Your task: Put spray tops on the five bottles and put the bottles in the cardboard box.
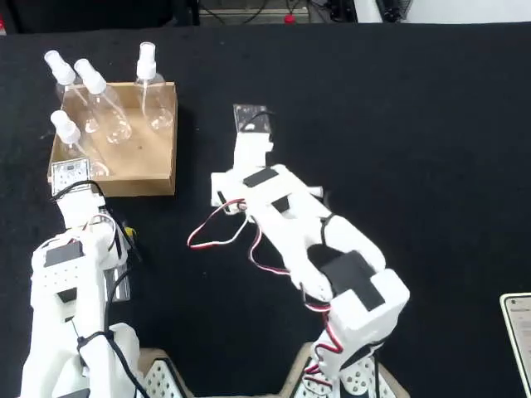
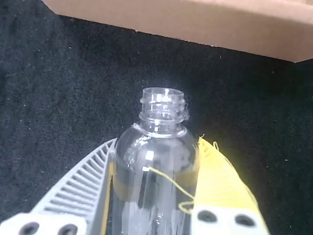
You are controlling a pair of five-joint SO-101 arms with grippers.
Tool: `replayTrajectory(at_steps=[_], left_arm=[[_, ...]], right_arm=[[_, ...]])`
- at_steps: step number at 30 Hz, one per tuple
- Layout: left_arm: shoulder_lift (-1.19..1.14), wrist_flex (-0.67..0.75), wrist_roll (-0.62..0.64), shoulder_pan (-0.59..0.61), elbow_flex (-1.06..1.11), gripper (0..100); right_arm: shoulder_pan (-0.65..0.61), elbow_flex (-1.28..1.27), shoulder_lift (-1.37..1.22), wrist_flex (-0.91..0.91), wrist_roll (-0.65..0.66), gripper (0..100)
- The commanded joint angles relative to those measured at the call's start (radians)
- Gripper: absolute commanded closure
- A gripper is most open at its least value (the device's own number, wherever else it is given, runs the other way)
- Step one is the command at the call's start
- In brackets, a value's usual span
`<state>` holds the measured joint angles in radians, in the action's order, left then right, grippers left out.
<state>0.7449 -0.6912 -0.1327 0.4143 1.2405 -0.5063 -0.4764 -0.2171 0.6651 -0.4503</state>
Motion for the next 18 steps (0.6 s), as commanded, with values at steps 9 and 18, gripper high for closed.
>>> replayTrajectory(at_steps=[9, 18], left_arm=[[0.021, 0.018, 0.006, 0.008, -0.002, 92], [0.021, 0.018, 0.006, 0.008, -0.002, 92]], right_arm=[[0.003, -0.036, 0.179, 0.358, 0.189, 79.7], [0.292, -0.133, 0.329, 0.44, 0.45, 79.7]])
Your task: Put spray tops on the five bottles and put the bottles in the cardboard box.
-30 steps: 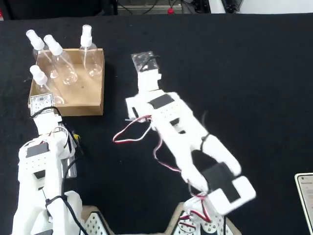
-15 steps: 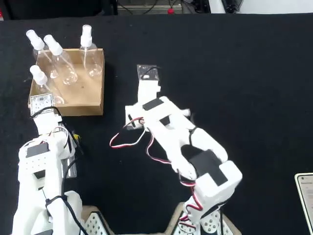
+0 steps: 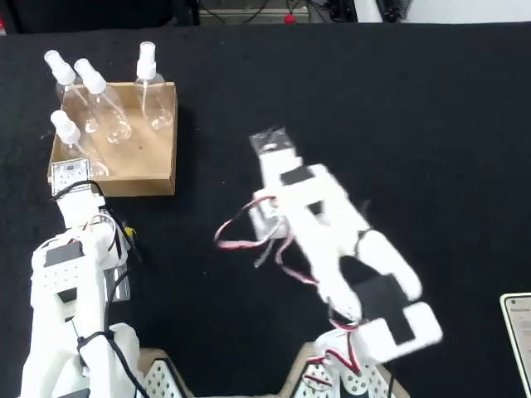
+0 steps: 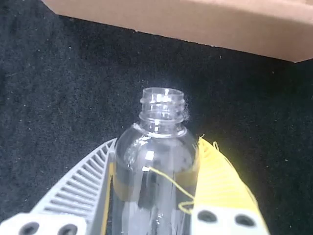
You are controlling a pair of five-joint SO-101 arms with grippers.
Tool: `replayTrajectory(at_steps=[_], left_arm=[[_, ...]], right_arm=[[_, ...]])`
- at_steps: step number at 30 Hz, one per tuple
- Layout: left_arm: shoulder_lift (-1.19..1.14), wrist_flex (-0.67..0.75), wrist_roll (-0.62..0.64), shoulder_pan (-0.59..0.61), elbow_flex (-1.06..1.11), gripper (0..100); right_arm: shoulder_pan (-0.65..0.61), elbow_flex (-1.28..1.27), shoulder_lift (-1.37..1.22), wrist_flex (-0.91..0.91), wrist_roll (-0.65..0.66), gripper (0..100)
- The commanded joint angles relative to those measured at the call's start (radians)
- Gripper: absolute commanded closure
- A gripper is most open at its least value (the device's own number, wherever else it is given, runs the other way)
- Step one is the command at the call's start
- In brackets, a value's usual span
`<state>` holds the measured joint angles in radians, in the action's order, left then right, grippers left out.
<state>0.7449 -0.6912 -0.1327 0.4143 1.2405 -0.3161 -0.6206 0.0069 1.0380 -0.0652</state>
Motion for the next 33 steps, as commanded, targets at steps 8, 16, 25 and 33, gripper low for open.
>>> replayTrajectory(at_steps=[8, 16, 25, 33], left_arm=[[0.021, 0.02, 0.006, 0.008, -0.004, 92], [0.021, 0.02, 0.006, 0.008, -0.002, 92], [0.021, 0.02, 0.006, 0.008, -0.002, 92], [0.021, 0.02, 0.006, 0.008, -0.002, 93]], right_arm=[[0.176, 0.067, 0.269, 0.072, -0.163, 79.6], [0.163, 0.071, 0.268, -0.104, -0.468, 69.1], [0.16, 0.065, 0.127, -0.265, -0.542, 68.8], [0.106, 0.102, -0.025, -0.27, -0.552, 68.8]])
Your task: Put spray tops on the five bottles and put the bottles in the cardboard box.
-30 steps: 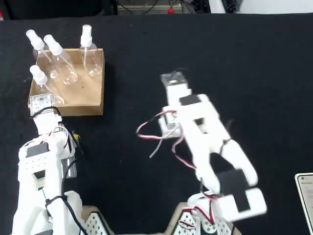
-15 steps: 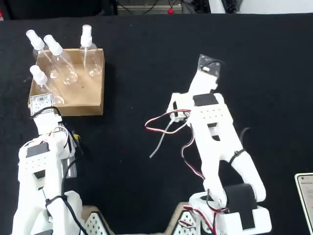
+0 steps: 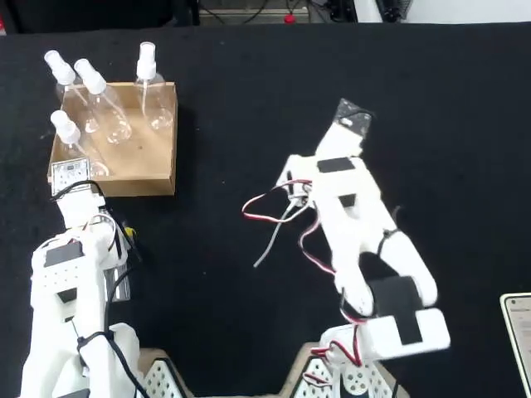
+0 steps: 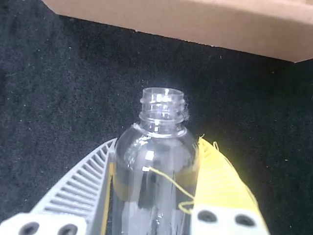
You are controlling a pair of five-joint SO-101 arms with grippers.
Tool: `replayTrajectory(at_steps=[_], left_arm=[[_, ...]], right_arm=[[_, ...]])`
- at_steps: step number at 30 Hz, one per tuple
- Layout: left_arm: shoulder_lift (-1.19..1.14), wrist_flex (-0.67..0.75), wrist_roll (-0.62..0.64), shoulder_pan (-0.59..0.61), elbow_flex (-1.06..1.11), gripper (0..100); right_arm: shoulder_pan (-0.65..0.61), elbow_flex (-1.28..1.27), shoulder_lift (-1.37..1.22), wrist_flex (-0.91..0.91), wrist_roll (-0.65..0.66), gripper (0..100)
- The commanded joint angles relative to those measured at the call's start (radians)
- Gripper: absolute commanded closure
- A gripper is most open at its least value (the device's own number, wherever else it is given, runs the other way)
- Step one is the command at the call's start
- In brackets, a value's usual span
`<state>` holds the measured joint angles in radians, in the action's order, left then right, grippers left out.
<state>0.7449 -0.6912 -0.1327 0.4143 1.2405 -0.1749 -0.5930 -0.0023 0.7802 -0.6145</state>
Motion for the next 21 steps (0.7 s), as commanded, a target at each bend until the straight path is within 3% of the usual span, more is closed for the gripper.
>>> replayTrajectory(at_steps=[1, 3, 8, 12, 18, 21], left_arm=[[0.021, 0.02, 0.006, 0.008, -0.002, 93], [0.021, 0.02, 0.006, 0.008, -0.002, 93], [0.021, 0.02, 0.006, 0.008, -0.002, 93], [0.021, 0.02, 0.006, 0.01, -0.002, 93], [0.021, 0.02, 0.006, 0.01, -0.002, 93], [0.021, 0.02, 0.006, 0.01, -0.002, 93]], right_arm=[[-0.044, 0.084, -0.033, -0.012, -0.003, 68.9], [-0.06, 0.105, -0.068, 0.009, -0.003, 73.2], [-0.034, 0.171, -0.14, 0.077, 0.017, 99.4], [0.015, 0.229, -0.153, 0.118, 0.222, 96.1], [0.028, 0.341, -0.16, 0.334, 0.717, 97.2], [0.052, 0.334, -0.163, 0.387, 0.872, 91.2]])
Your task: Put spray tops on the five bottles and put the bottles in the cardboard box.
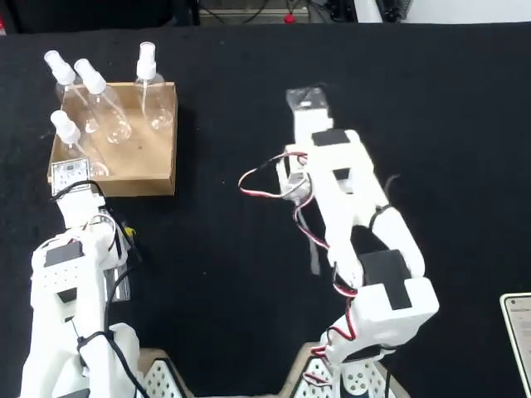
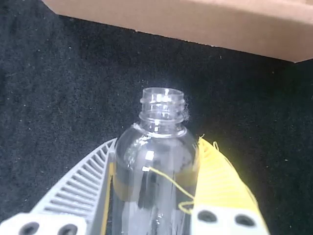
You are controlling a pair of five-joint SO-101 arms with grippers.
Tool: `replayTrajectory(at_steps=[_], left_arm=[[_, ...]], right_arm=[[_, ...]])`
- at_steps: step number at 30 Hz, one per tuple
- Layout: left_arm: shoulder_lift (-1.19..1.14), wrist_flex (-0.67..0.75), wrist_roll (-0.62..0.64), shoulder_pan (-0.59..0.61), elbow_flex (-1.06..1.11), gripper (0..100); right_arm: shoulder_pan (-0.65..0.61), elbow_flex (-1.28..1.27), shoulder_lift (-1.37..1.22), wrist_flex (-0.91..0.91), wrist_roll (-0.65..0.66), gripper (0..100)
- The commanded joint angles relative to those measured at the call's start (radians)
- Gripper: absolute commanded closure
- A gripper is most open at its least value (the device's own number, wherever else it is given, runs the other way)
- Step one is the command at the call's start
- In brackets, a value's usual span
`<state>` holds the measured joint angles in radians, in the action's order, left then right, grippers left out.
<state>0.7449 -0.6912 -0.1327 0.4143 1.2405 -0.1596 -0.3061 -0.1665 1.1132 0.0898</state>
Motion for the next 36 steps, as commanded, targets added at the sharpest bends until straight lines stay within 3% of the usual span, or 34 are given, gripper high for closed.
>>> replayTrajectory(at_steps=[1, 7, 15, 24, 32, 36], left_arm=[[0.021, 0.02, 0.006, 0.01, -0.002, 93], [0.021, 0.02, 0.006, 0.01, -0.002, 93], [0.021, 0.02, 0.006, 0.01, -0.002, 93], [0.021, 0.02, 0.006, 0.01, -0.002, 93], [0.021, 0.02, 0.006, 0.01, -0.002, 93], [0.021, 0.02, 0.006, 0.01, -0.002, 93]], right_arm=[[0.043, 0.038, -0.004, 0.055, 0.19, 88.3], [0.055, 0.062, -0.088, 0.101, 0.265, 74.7], [0.051, 0.255, -0.166, 0.331, 0.259, 74.4], [0.031, 0.286, -0.288, 0.272, 0.259, 74.5], [0.081, 0.288, -0.259, 0.207, 0.196, 96.2], [0.075, 0.283, -0.199, 0.27, 0.19, 98.2]])
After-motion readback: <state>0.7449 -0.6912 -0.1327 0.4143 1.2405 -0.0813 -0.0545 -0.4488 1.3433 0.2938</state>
